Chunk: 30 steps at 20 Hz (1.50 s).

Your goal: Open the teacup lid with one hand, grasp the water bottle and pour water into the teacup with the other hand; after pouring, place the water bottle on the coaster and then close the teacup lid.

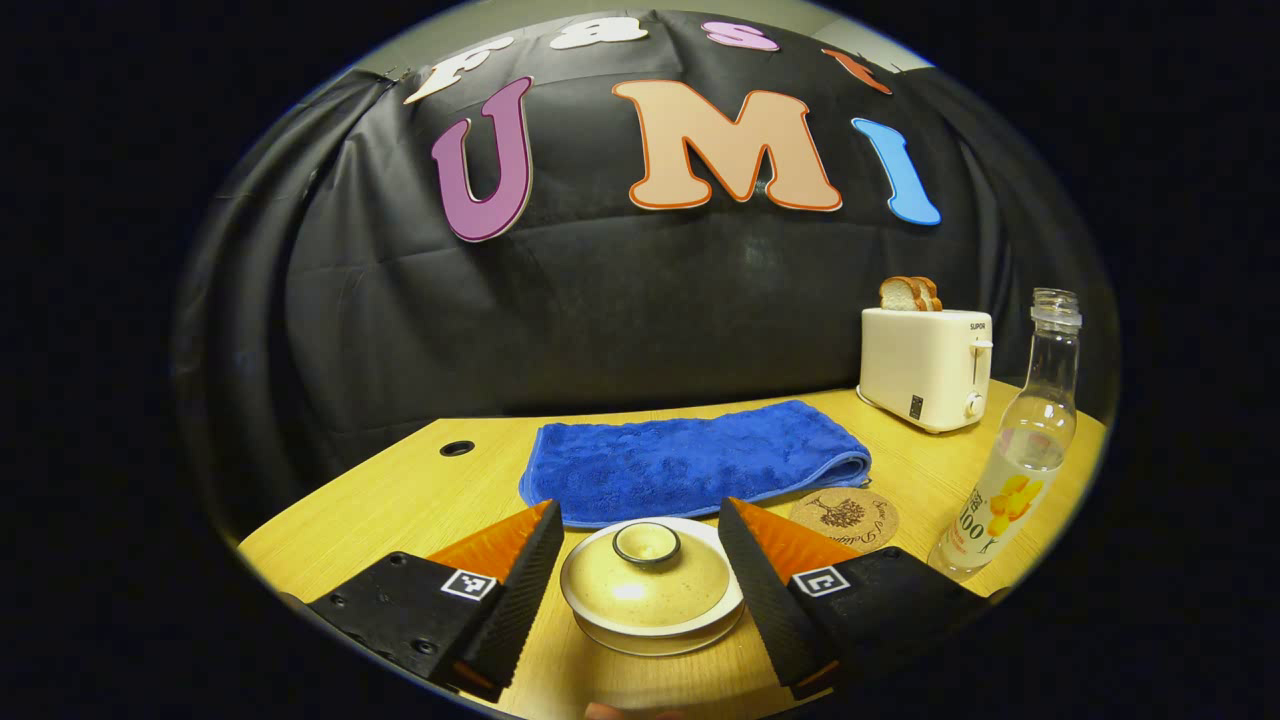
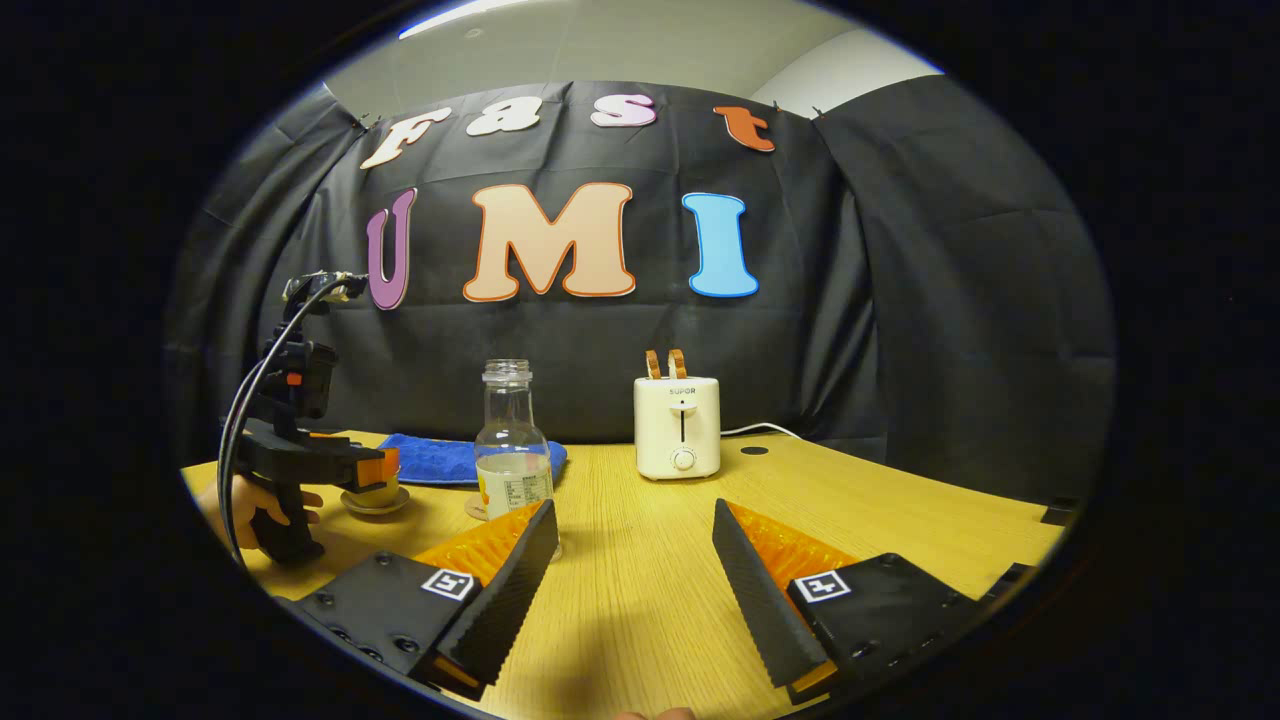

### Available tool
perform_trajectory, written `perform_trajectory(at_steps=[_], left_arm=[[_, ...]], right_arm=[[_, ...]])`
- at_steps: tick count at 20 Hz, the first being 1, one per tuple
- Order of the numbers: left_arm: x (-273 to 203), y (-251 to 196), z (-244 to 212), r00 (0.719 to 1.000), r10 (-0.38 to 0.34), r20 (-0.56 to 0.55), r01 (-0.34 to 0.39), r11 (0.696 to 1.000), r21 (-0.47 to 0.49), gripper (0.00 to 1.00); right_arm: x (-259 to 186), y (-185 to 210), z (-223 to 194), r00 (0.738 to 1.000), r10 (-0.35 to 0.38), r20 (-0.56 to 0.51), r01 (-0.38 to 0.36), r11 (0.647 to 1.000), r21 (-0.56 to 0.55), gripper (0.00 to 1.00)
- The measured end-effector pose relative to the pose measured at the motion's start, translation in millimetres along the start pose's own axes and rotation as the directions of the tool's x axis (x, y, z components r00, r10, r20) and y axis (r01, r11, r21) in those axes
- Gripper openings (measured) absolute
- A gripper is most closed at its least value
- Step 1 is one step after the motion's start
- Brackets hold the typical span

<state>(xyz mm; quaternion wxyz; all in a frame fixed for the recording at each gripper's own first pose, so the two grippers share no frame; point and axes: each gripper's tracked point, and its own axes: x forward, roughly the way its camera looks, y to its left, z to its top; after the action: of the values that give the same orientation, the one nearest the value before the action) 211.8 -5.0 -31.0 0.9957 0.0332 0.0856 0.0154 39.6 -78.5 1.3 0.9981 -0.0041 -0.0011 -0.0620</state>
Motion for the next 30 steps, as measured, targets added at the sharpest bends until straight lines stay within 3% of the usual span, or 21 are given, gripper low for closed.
perform_trajectory(at_steps=[1, 2, 5, 11, 15, 16, 20, 23, 30], left_arm=[[1.3, -0.5, 0.8, 1.000, -0.004, 0.001, 0.004, 1.000, 0.004, 0.87], [1.5, -1.7, 0.3, 1.000, -0.009, 0.000, 0.009, 1.000, 0.010, 0.89], [2.3, -3.5, -2.6, 1.000, -0.026, -0.012, 0.026, 1.000, 0.015, 0.78], [1.7, -1.4, 6.0, 0.999, -0.031, 0.025, 0.031, 0.999, 0.012, 0.60], [4.6, -0.8, -0.3, 1.000, -0.028, -0.003, 0.029, 0.999, 0.033, 0.47], [5.5, -1.6, 0.7, 1.000, -0.030, 0.003, 0.030, 0.999, 0.033, 0.40], [6.0, -3.3, 0.1, 0.999, -0.038, 0.001, 0.038, 0.999, 0.034, 0.38], [6.0, -4.2, -2.6, 0.999, -0.040, -0.010, 0.040, 0.998, 0.044, 0.29], [2.1, -1.0, 0.6, 0.999, -0.035, 0.014, 0.035, 0.999, 0.011, 0.21]], right_arm=[[0.5, 0.1, 0.0, 1.000, 0.001, 0.000, -0.001, 1.000, 0.000, 1.00], [0.7, -0.4, -1.1, 1.000, 0.001, -0.001, -0.001, 1.000, 0.000, 0.99], [1.1, 0.1, 0.3, 1.000, 0.003, -0.001, -0.003, 1.000, 0.000, 0.96], [0.8, -2.7, -0.3, 1.000, -0.001, -0.001, 0.001, 1.000, 0.000, 0.99], [1.1, -2.6, 0.2, 1.000, -0.002, -0.001, 0.002, 1.000, 0.000, 0.99], [0.8, -3.0, -0.3, 1.000, -0.002, -0.001, 0.002, 1.000, 0.000, 0.99], [1.6, -3.0, 0.0, 1.000, -0.002, 0.000, 0.002, 1.000, 0.000, 0.99], [1.6, -4.7, 0.1, 1.000, -0.004, -0.001, 0.004, 1.000, 0.000, 0.99], [1.6, -4.3, -0.2, 1.000, -0.003, 0.000, 0.003, 1.000, -0.001, 0.99]])
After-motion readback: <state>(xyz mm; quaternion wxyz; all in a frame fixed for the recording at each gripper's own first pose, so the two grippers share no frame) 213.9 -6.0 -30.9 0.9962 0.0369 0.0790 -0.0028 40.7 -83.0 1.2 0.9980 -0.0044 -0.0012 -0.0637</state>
